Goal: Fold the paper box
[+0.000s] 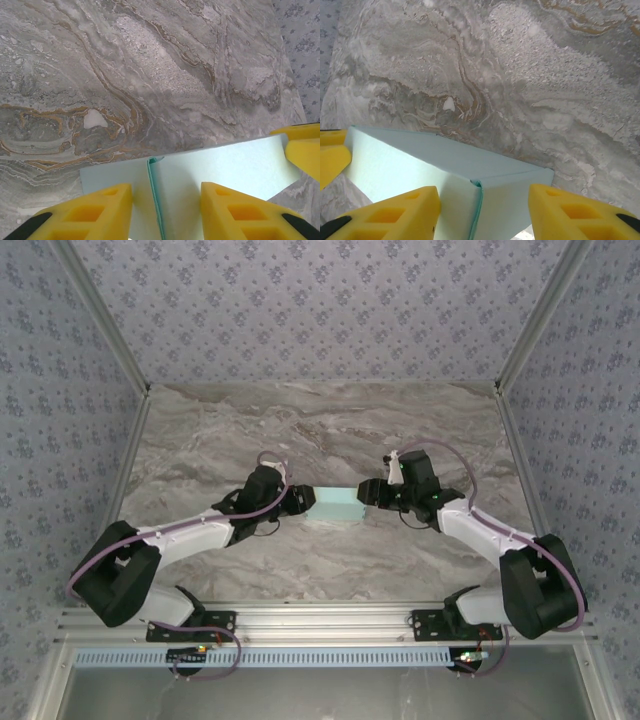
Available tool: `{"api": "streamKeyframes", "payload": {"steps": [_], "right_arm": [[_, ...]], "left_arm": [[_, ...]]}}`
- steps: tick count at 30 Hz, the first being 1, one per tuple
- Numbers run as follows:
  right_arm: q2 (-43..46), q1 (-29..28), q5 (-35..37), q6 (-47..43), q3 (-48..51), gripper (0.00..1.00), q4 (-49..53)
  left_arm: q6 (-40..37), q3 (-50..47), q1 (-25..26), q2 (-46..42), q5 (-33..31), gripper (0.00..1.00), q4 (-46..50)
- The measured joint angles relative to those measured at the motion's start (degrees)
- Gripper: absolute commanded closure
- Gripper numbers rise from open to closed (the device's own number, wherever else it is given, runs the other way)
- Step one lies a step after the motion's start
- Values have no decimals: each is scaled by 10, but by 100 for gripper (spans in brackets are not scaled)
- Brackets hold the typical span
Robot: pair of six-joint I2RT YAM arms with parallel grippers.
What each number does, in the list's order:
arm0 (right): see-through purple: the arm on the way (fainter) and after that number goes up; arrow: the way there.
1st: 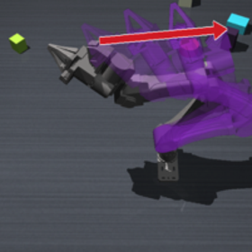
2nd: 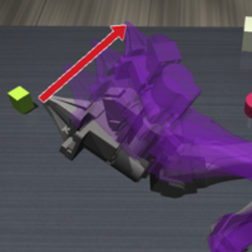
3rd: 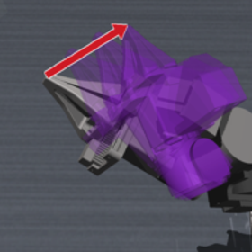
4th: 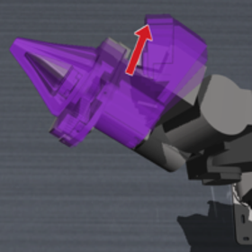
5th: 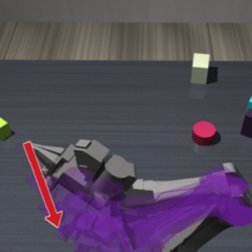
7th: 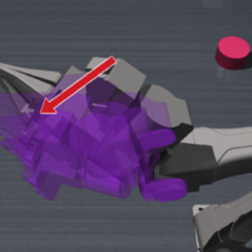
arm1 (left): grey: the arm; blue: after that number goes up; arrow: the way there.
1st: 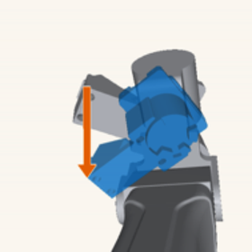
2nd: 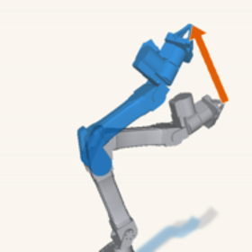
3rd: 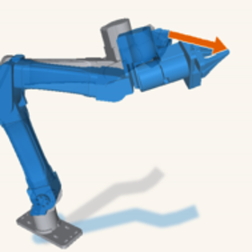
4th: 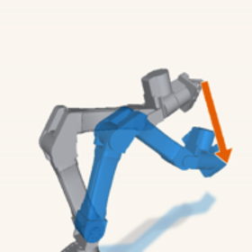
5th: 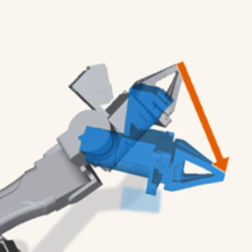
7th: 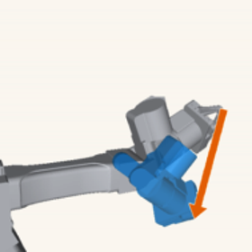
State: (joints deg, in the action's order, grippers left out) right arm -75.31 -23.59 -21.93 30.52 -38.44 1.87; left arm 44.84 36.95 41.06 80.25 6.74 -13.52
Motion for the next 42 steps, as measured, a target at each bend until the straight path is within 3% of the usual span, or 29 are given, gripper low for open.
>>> {"api": "streamKeyframes", "payload": {"steps": [10, 20, 30, 42], "right_arm": [[-2, 3, -26, 9, 2, 69, -16], [-4, 10, -20, 16, -6, 71, -21], [-84, 37, -16, -1, -93, 72, -50], [-108, 39, 2, -49, -100, 72, -61]], "left_arm": [[-2, 12, -1, 0, 4, 63, 18], [0, 71, -26, 42, 17, 64, 49], [-34, 168, -64, 115, 21, 63, 78], [-47, 161, -65, 128, 35, 58, 57]]}}
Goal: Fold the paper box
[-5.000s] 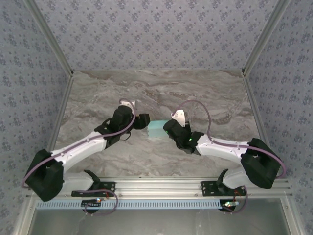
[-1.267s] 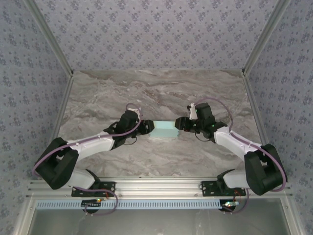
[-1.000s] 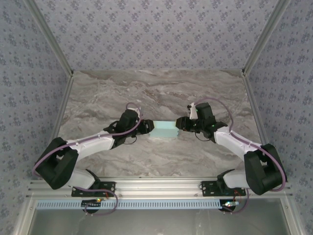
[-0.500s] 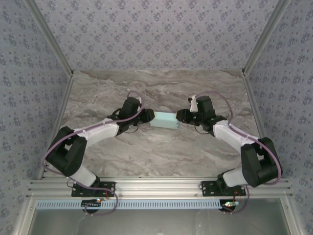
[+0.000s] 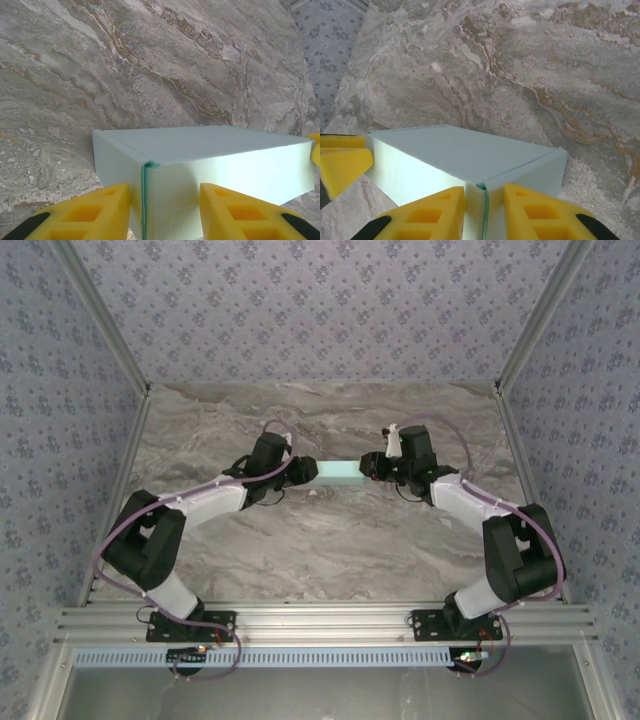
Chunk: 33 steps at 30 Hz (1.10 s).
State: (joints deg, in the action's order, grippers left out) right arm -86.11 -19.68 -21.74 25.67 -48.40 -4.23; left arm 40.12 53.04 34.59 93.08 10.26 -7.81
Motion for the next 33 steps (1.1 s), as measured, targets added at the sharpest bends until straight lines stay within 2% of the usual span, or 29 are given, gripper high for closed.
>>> {"api": "streamKeyframes", "payload": {"steps": [14, 19, 25, 28, 32, 33], "right_arm": [[19, -51, 52, -31, 81, 69, 11], [14, -63, 73, -41, 82, 56, 39], [33, -64, 108, -62, 74, 49, 100], [72, -65, 134, -78, 60, 43, 137], [132, -70, 181, -106, 23, 40, 182], [148, -73, 198, -113, 13, 36, 192]], "left_arm": [[0, -80, 35, -7, 7, 54, -9], [-7, -80, 35, -4, -1, 43, -7], [-27, -80, 35, -17, -24, 35, 24], [-44, -81, 35, -53, -45, 33, 43], [-79, -81, 35, -117, -80, 32, 61], [-92, -81, 35, -136, -93, 31, 66]]}}
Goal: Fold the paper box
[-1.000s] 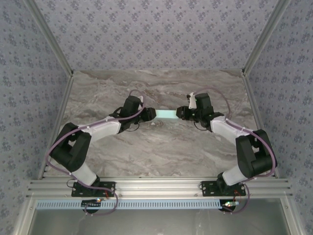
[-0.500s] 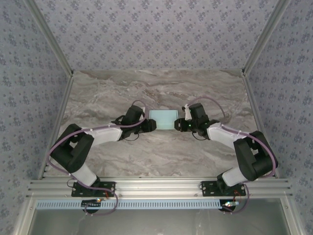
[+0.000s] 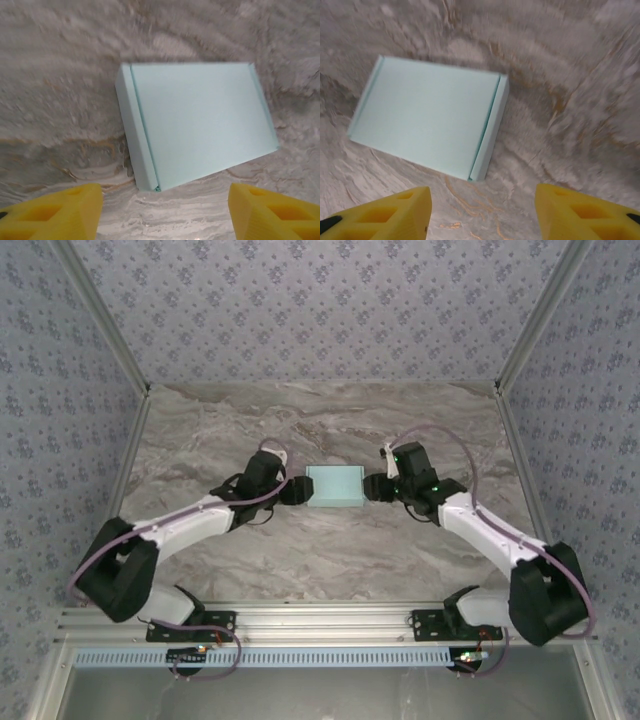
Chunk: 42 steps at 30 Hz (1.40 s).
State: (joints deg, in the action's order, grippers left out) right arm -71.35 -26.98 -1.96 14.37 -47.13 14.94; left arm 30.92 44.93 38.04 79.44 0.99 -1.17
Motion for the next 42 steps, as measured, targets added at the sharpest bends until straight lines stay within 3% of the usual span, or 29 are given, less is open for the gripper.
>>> {"api": "streamKeyframes", "payload": {"steps": [5, 7, 11, 16, 20, 24, 29, 33, 37, 42], "right_arm": [[73, -8, 91, -44, -26, 11, 27], [100, -8, 135, -63, -26, 1, 31], [135, -2, 218, -91, -11, 1, 15], [138, 41, 303, -98, 59, 1, -51], [91, 92, 323, -97, 138, 1, -141], [-3, 128, 315, -112, 198, 1, -265], [-118, 147, 294, -156, 203, 1, -378], [-127, 175, 242, -185, 216, 1, -473], [-127, 260, 158, -173, 264, 1, -567], [-155, 279, 95, -167, 266, 1, -585]], "left_arm": [[-68, -8, -2, -92, -83, 29, 11], [-93, -22, -7, -132, -124, 23, 10], [-128, -68, -41, -194, -204, 2, -1], [-157, -113, -119, -212, -271, 1, -16], [-193, -144, -180, -194, -306, 1, -64], [-246, -188, -244, -125, -296, 1, -167], [-282, -204, -313, 3, -241, 1, -273], [-292, -204, -345, 42, -181, 1, -334], [-289, -215, -382, 83, -122, 1, -404], [-290, -216, -384, 85, -80, 1, -426]]}}
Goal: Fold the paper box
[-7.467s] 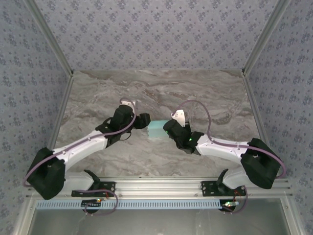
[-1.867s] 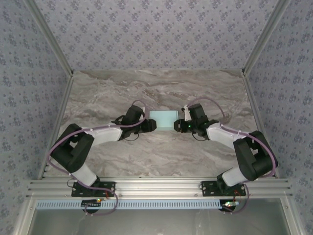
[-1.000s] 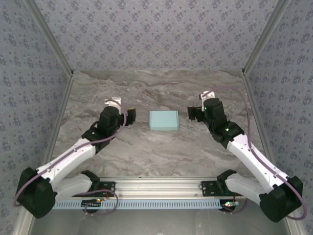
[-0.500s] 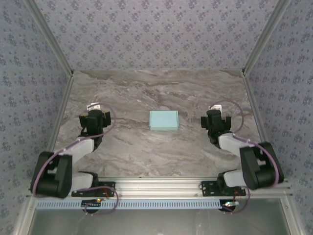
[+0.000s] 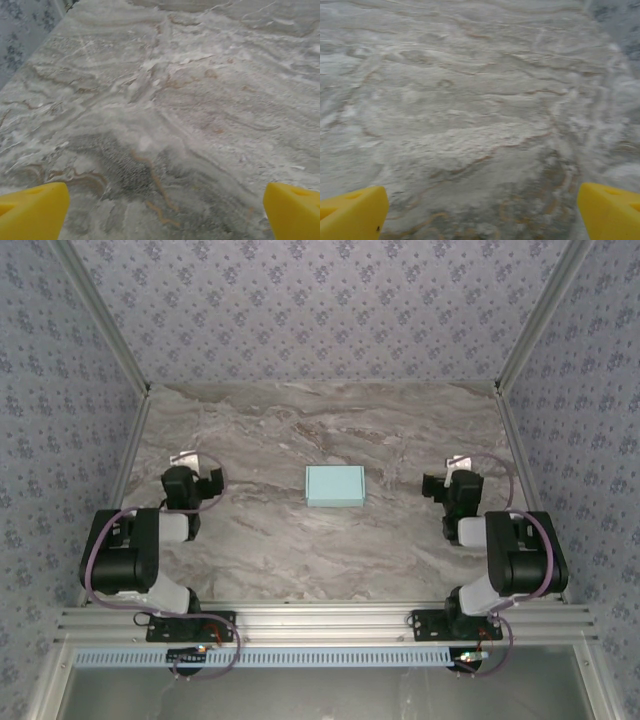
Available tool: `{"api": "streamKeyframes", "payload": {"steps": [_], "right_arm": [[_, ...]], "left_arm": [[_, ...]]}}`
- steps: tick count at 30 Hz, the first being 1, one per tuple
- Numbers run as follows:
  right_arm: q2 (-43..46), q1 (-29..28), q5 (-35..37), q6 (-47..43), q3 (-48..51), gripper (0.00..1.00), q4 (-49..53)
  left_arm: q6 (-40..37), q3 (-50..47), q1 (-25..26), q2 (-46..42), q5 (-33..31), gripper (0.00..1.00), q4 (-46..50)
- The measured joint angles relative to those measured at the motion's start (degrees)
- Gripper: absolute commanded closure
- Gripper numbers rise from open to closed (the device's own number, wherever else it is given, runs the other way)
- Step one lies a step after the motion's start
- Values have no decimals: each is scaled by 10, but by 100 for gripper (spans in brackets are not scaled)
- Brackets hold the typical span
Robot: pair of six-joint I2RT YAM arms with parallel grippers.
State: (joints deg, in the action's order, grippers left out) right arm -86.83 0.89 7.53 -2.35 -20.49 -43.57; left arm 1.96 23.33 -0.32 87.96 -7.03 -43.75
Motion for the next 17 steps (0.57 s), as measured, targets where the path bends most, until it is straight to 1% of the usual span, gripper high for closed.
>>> {"api": "streamKeyframes", "payload": {"steps": [5, 17], "right_arm": [[0, 4, -29, 4, -5, 1, -7], [0, 4, -39, 4, -5, 1, -9]], "left_arm": [[0, 0, 0, 0, 12, 1, -3], [0, 0, 0, 0, 17, 1, -3]]}}
